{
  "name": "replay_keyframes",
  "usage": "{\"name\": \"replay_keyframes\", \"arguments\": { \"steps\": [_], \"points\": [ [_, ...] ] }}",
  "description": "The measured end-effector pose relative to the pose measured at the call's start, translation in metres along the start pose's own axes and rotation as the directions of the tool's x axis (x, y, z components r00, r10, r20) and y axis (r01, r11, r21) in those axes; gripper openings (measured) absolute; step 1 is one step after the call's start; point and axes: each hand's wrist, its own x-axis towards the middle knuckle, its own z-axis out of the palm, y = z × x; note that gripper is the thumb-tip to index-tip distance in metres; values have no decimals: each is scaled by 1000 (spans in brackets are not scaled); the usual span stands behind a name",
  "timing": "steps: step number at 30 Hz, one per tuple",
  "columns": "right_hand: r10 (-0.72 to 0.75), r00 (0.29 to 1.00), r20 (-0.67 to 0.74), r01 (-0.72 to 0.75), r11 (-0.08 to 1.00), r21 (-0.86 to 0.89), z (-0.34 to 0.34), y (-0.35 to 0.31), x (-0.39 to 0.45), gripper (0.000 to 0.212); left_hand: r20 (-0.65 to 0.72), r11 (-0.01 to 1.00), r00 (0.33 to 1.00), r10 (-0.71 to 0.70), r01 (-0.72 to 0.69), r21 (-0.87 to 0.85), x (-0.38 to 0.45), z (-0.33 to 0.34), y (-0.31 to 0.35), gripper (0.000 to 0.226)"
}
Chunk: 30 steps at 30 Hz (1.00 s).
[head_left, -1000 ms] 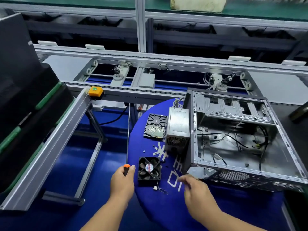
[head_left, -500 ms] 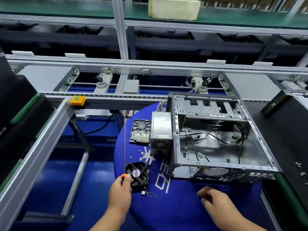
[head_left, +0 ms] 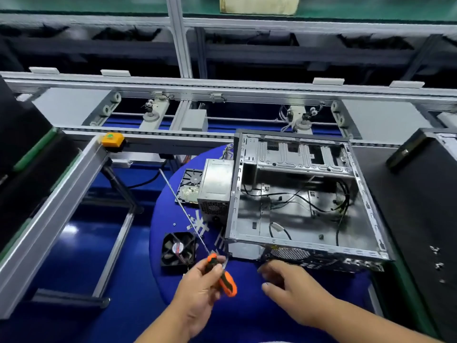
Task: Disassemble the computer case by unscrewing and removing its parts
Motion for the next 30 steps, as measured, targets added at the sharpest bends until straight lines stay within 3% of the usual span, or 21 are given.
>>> {"name": "replay_keyframes", "arguments": {
  "steps": [3, 7, 10, 15, 17, 20, 24, 28, 30],
  "points": [
    [-91, 983, 162, 90, 996, 16, 5, -11, 16, 61, -4, 999, 1000, -7, 8, 33, -8, 24, -13, 17],
    [-174, 955, 239, 186, 982, -29, 12, -5, 27, 40, 27, 996, 998, -62, 60, 68, -16, 48, -30, 20],
    [-163, 968, 191, 189, 974, -129, 4, 25, 21, 34, -93, 1000, 996, -2, 5, 28, -12, 49, -36, 20],
    [-54, 997, 56, 68, 957, -281, -24, 93, -9, 32, -353, 995, 936, 19, -54, -89, 8, 29, -36, 24],
    [-2, 1000, -29, -9, 936, -351, -32, 113, -20, 30, -371, 997, 928, -37, 12, -70, 16, 30, -42, 28],
    [-35, 993, -115, -17, 905, -424, -33, 130, -25, 34, -385, 989, 911, -149, 143, -45, 27, 37, -56, 23],
    [-67, 995, -79, 13, 836, -548, -30, 132, -26, 45, -440, 962, 856, -272, 227, -154, 40, 35, -62, 13],
    [-93, 990, -103, 23, 840, -542, -39, 128, -27, 68, -510, 966, 824, -246, 254, -55, 49, 35, -58, 14],
    [-113, 987, -114, 45, 877, -479, -39, 130, -31, 62, -525, 962, 813, -251, 269, -43, 51, 33, -57, 18]
  ]
}}
